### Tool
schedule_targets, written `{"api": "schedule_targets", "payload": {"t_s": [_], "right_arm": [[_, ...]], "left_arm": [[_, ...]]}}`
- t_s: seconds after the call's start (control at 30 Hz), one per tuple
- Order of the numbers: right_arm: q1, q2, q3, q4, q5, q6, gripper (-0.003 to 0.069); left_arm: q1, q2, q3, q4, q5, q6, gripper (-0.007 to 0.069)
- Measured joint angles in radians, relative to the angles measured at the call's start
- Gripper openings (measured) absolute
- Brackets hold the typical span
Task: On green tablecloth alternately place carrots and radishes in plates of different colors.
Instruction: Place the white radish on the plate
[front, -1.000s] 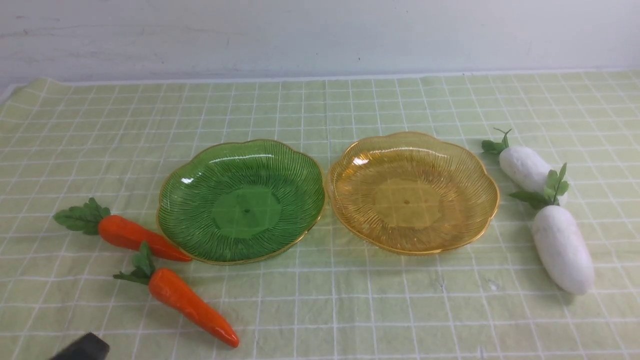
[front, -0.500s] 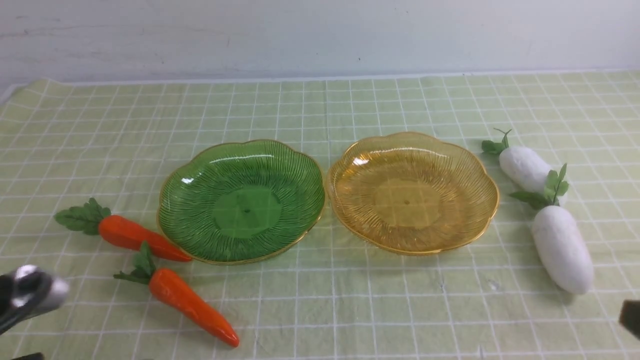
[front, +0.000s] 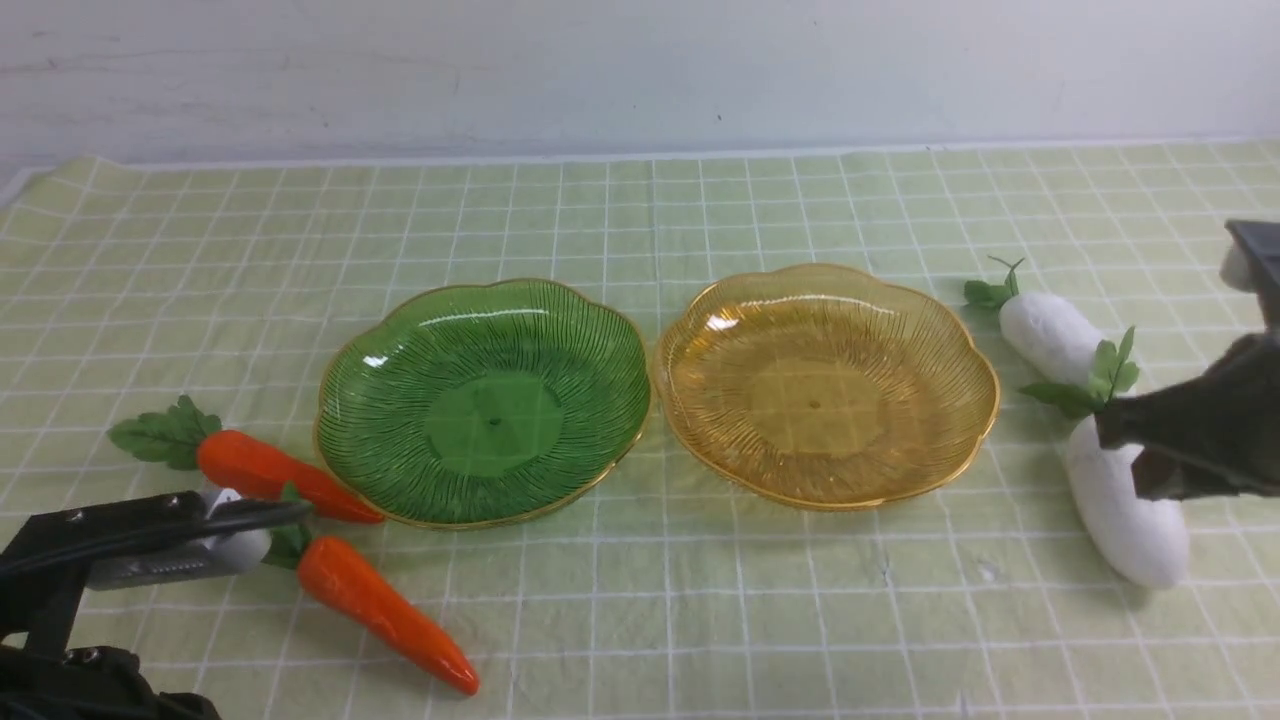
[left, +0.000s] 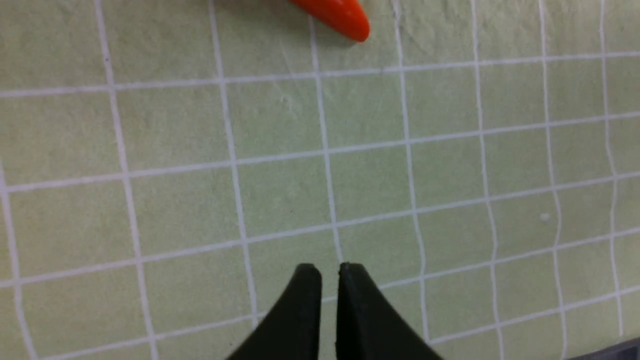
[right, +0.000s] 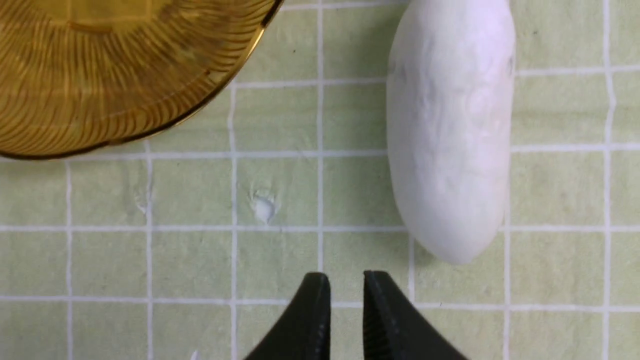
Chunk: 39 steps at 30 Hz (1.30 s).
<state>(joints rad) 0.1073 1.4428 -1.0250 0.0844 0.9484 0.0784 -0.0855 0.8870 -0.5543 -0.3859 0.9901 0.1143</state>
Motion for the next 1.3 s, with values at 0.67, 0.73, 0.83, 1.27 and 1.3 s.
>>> {"api": "schedule_targets", "payload": {"t_s": [0.67, 0.73, 0.83, 1.27, 1.3], "right_arm": [[0.0, 0.26, -0.123, -0.172, -0.046, 0.049, 0.0539], [0.0, 0.274, -0.123, -0.178, -0.053, 0.056, 0.0554], [0.0, 0.316, -0.124, -0.199, -0.063, 0.066, 0.057], [0.0, 0.424, -0.153, -0.214, -0.045, 0.052, 0.0452], [0.0, 0.41, -0.171, -0.213, -0.007, 0.047, 0.0452]], "left_arm": [[0.0, 0.001, -0.003, 0.0, 0.001, 0.011, 0.0048], [0.0, 0.001, -0.003, 0.0, 0.001, 0.011, 0.0048], [0.0, 0.001, -0.003, 0.0, 0.001, 0.011, 0.0048], [0.0, 0.001, -0.003, 0.0, 0.034, 0.048, 0.0048], [0.0, 0.001, -0.003, 0.0, 0.034, 0.05, 0.0048]]}}
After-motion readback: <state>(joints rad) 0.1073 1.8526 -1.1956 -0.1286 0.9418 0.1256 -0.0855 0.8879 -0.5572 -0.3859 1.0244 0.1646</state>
